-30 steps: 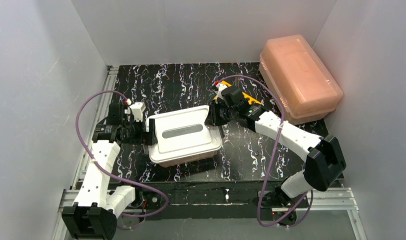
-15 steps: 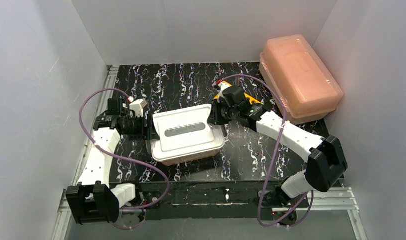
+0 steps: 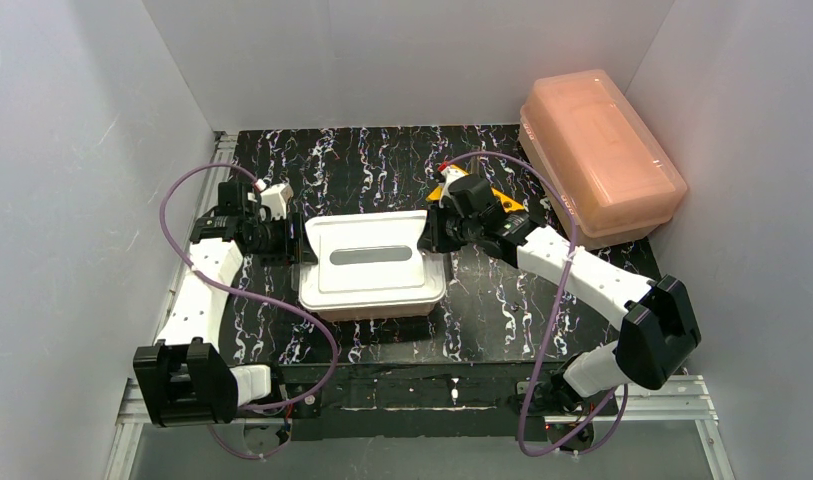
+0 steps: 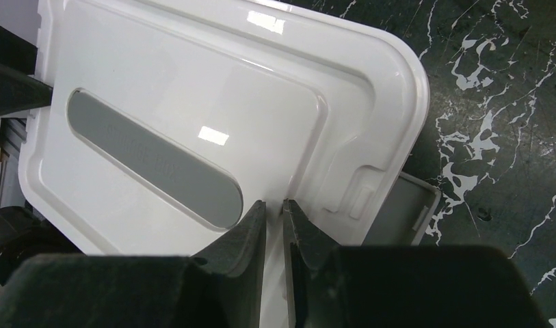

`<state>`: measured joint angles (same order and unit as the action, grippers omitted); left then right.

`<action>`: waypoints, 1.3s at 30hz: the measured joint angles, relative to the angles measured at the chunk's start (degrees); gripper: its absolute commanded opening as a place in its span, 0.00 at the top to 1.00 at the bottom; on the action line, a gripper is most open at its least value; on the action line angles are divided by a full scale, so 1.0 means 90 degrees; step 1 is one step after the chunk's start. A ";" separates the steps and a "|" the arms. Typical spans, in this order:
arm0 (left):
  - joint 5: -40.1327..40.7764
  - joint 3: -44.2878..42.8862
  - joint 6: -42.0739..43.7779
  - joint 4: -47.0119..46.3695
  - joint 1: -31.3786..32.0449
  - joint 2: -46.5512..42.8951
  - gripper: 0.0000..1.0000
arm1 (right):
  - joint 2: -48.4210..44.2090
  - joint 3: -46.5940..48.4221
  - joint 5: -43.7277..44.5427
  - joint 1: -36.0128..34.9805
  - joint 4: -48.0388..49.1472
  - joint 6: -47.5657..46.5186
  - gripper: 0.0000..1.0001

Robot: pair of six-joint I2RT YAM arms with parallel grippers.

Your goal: Organize the chemistry lab equipment

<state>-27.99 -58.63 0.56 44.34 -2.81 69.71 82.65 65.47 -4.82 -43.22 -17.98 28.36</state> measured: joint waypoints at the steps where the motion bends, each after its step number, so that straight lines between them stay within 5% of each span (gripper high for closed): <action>1: 0.0036 -0.0032 -0.0002 -0.0041 0.0002 0.0024 0.59 | -0.0019 -0.0027 -0.0005 0.0000 0.0017 0.0017 0.77; 22: 0.0282 -0.0437 -0.0219 -0.0236 0.0041 0.0384 0.89 | -0.0131 -0.0226 -0.0117 -0.0019 0.0221 0.0231 0.78; 27: 0.0328 -0.0583 -0.0347 -0.0182 0.0027 0.0376 0.70 | -0.0138 -0.0265 -0.0131 -0.0019 0.0291 0.0279 0.79; 30: 0.0194 -0.0670 -0.0488 -0.0160 0.0002 0.0311 0.49 | -0.0138 -0.0267 -0.0134 -0.0015 0.0291 0.0284 0.79; 39: 0.0114 -0.0593 -0.0551 -0.0058 0.0015 0.0192 0.38 | -0.0143 -0.0287 -0.0143 -0.0015 0.0325 0.0284 0.81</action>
<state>-26.96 -63.96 -4.40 43.81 -2.68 71.44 81.36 62.89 -6.11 -43.35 -15.05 30.92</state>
